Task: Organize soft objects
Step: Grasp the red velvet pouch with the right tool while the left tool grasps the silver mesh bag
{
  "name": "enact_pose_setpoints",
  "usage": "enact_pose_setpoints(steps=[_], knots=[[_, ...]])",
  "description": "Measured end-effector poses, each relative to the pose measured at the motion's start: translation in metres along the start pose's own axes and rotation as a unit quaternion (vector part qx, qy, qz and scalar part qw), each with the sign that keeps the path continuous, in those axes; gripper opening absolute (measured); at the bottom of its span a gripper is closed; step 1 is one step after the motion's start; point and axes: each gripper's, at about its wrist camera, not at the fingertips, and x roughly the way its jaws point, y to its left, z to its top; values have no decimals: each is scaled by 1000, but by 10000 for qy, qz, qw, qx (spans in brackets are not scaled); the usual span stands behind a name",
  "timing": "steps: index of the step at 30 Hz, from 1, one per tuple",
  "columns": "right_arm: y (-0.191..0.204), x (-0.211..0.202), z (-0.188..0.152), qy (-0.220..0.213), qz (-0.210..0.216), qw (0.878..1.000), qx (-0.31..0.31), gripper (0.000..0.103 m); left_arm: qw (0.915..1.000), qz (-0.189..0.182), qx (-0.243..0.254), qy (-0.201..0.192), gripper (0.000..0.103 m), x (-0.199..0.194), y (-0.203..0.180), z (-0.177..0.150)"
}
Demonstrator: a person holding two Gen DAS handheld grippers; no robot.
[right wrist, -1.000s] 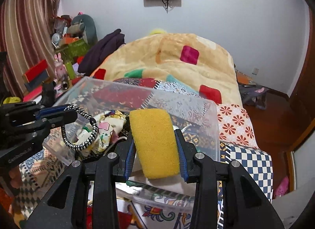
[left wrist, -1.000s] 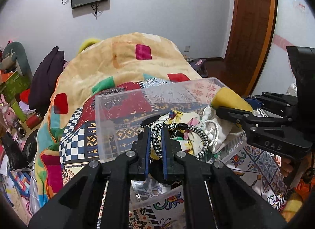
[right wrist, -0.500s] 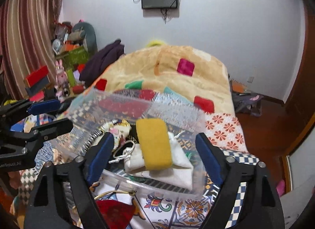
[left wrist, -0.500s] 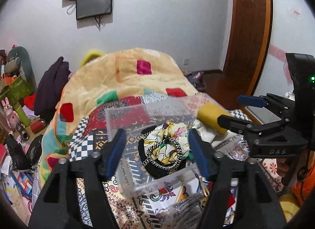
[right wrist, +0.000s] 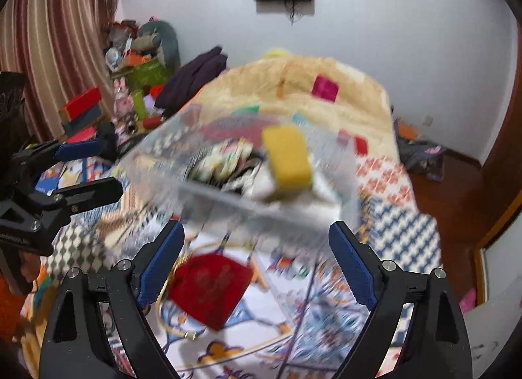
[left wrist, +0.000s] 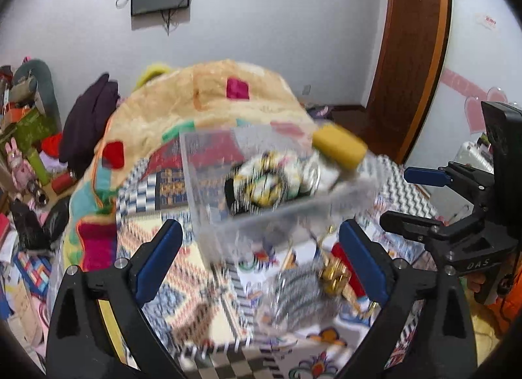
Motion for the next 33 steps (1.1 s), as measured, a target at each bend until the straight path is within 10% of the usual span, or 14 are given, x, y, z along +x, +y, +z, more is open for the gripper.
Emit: enact_pose_setpoints(steps=[9, 17, 33], knots=[[13, 46, -20, 772, 325, 9965, -73, 87, 9975, 9, -51, 709, 98, 34, 4, -37], [7, 50, -28, 1062, 224, 9941, -43, 61, 9950, -101, -96, 987, 91, 54, 2, -48], [7, 36, -38, 950, 404, 9947, 16, 13, 9927, -826, -136, 864, 20, 44, -10, -49]])
